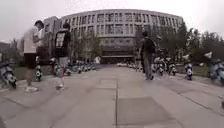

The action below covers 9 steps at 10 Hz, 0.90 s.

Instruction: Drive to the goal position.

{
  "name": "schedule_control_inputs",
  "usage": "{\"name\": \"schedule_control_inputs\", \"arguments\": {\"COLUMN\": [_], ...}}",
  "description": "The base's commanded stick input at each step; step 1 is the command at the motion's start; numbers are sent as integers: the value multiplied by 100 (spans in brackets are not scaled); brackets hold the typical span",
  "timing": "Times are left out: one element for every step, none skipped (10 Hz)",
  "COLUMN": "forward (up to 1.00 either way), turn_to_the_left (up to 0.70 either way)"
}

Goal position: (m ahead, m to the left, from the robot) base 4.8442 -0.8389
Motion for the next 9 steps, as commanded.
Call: {"name": "schedule_control_inputs", "arguments": {"forward": [70,70,70,70,70,70,70,70,70], "turn_to_the_left": [0,0,0,0,0,0,0,0,0]}}
